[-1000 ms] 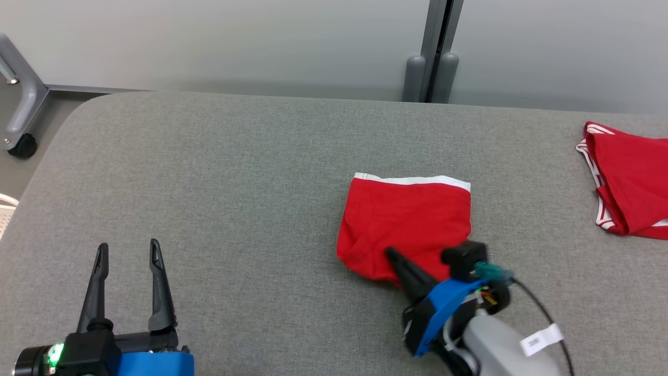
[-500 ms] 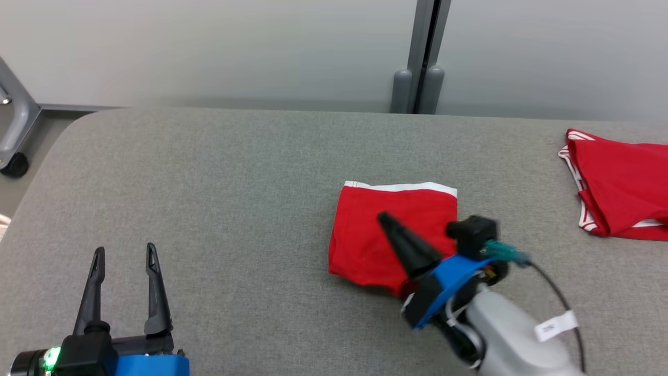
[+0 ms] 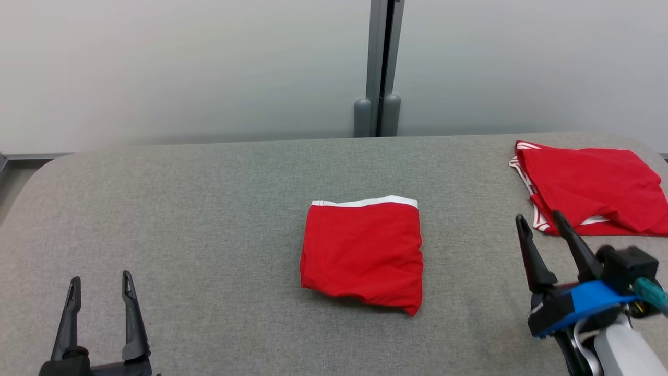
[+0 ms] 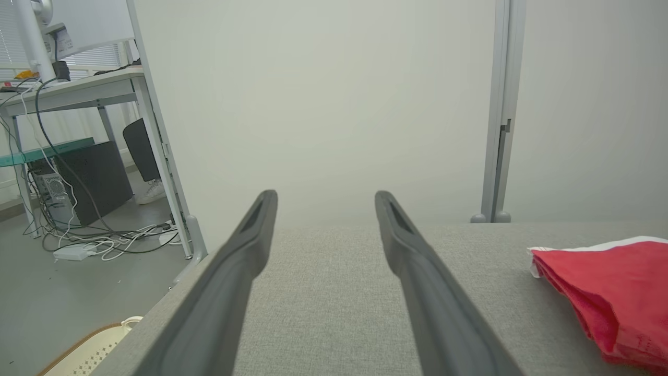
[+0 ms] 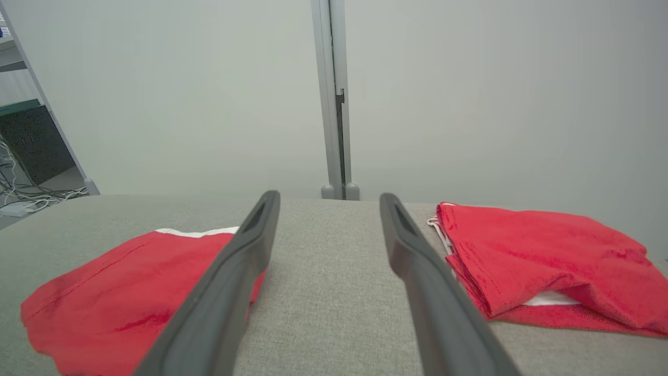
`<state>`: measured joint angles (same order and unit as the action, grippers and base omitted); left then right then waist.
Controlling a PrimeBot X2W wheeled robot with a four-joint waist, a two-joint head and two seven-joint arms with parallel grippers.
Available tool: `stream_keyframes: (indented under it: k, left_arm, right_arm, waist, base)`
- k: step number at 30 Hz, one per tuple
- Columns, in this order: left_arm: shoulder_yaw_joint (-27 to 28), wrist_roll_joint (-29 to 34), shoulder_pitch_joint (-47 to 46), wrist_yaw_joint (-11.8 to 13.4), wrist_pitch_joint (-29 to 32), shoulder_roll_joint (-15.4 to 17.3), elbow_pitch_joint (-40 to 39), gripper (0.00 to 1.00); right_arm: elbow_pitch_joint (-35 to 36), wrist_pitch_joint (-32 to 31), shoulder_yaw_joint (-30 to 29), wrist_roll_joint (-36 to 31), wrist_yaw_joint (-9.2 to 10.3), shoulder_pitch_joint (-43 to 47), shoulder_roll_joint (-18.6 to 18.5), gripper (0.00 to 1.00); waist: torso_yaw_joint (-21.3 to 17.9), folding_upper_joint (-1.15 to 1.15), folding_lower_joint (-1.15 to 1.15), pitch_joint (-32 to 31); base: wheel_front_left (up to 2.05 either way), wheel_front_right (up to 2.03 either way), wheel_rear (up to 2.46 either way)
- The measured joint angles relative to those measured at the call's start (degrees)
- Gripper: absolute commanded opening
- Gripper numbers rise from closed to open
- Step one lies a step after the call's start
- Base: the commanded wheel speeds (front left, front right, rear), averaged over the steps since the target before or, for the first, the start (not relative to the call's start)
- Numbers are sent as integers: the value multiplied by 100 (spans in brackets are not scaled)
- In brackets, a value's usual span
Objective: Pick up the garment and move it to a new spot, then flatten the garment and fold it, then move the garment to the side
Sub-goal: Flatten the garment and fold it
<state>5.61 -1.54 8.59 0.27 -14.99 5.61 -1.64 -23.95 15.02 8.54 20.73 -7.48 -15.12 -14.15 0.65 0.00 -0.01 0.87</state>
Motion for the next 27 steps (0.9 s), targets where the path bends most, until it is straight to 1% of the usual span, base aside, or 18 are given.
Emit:
stream_keyframes:
  k: [9, 12, 16, 20, 27]
  left_arm:
    - [80, -41, 82, 22, 0, 77, 22, 100]
    - [105, -68, 109, 16, 0, 131, 40, 100]
    - [166, -151, 191, -56, 41, 241, 148, 100]
    - [200, -167, 189, -127, 357, 403, 130, 100]
    - [153, -311, 163, -270, 1037, 542, -35, 100]
  right_arm:
    - [665, 0, -744, -686, -1, 949, 348, 100]
    - [806, -12, -899, -817, -1, 1188, 471, 100]
    - [987, -187, -1005, -983, -1, 1390, 566, 100]
    - [1220, -400, -1072, -1121, -1, 1546, 656, 100]
    - [1548, -740, -1133, -1203, -1, 1682, 724, 100]
  waist:
    - [-166, 0, 0, -138]
    - [-186, 0, 0, -177]
    - [-197, 0, 0, -241]
    - [-194, 0, 0, -293]
    - [-136, 0, 0, -339]
  base:
    - [0, 0, 0]
    - [0, 0, 0]
    - [0, 0, 0]
    - [0, 0, 0]
    - [0, 0, 0]
